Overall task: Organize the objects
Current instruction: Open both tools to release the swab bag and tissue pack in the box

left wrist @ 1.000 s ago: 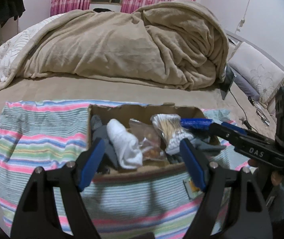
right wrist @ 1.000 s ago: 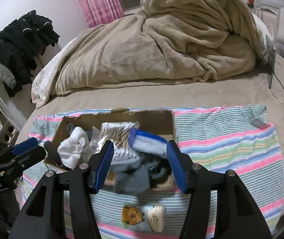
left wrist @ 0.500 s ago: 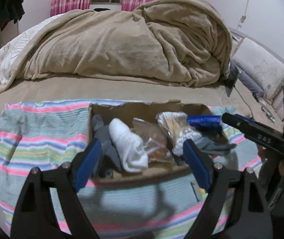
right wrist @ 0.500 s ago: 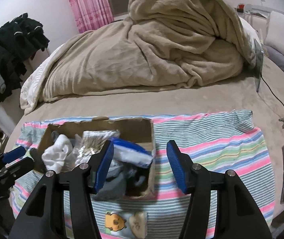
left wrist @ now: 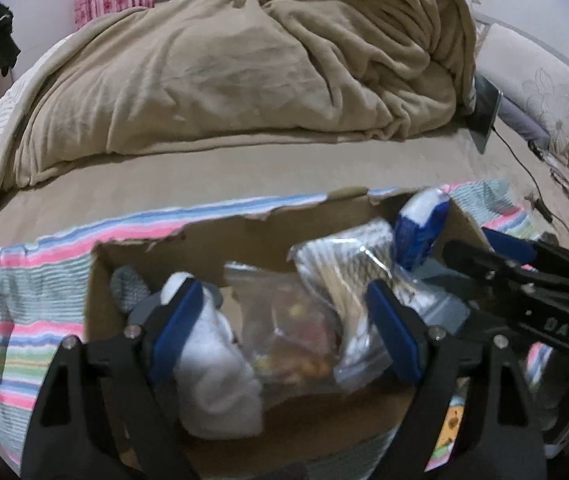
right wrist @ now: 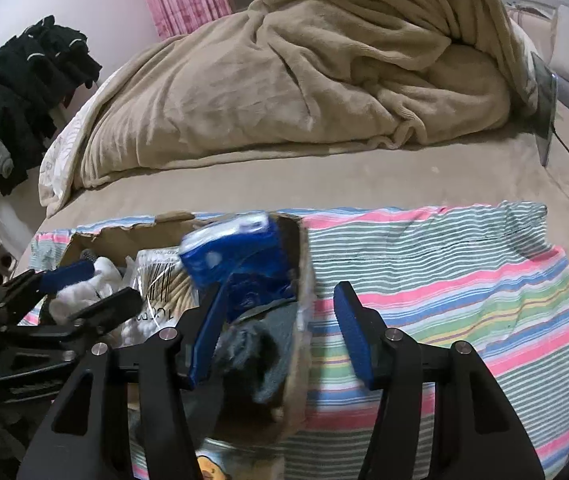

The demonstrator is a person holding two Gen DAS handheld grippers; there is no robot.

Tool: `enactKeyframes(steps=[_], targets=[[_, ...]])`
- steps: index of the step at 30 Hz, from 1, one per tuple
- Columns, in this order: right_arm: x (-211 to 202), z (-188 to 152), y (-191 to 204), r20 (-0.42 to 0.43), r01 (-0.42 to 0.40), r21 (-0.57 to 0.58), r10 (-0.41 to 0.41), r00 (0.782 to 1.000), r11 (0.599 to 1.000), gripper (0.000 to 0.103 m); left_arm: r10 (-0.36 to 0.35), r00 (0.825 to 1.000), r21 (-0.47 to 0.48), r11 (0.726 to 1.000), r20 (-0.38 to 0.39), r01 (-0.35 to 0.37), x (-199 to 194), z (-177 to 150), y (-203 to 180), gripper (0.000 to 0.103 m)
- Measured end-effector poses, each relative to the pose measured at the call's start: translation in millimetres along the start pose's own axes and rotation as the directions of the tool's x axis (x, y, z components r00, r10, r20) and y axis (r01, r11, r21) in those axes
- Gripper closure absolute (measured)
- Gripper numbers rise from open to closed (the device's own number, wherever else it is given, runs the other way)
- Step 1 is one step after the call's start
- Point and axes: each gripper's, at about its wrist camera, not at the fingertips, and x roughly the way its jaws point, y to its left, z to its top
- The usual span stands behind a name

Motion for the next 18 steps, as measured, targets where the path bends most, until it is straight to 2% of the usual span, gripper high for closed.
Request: enactKeyframes(steps=[4, 10, 12, 14, 18], targets=[[-7, 1, -5, 0.006, -0.004, 0.007, 0.004, 1.000, 1.000, 0.045, -0.003, 1.000, -0.014, 1.000, 0.001, 0.003, 1, 3, -1, 0.018], [-23, -2, 3, 0.019, -0.011, -0.006, 0.011, 1.000, 1.000, 0.045, -0.006, 0.999, -0.044, 0.999, 0.033, 0.007, -23, 3, 7, 0.018], [-31, -4, 9, 0.023, -0.013, -0.017, 0.014, 1.000, 1.000, 0.042, -0.006, 0.999, -0.053, 0.999, 0.044, 0.009, -34, 1, 11, 0.018], [-38, -6, 14, 0.028, -0.015, -0.024, 0.015, 0.999, 1.000, 0.034, -0.008, 0.998, -0.059, 0.998, 0.056, 0.011, -45, -1, 14, 0.018], [-52, -12, 24, 0.036, -0.013, -0.034, 0.015, 0.999, 0.999, 0.030, -0.016, 0.997, -0.071, 0.997, 0.078, 0.021, -71, -9, 20, 0.018]])
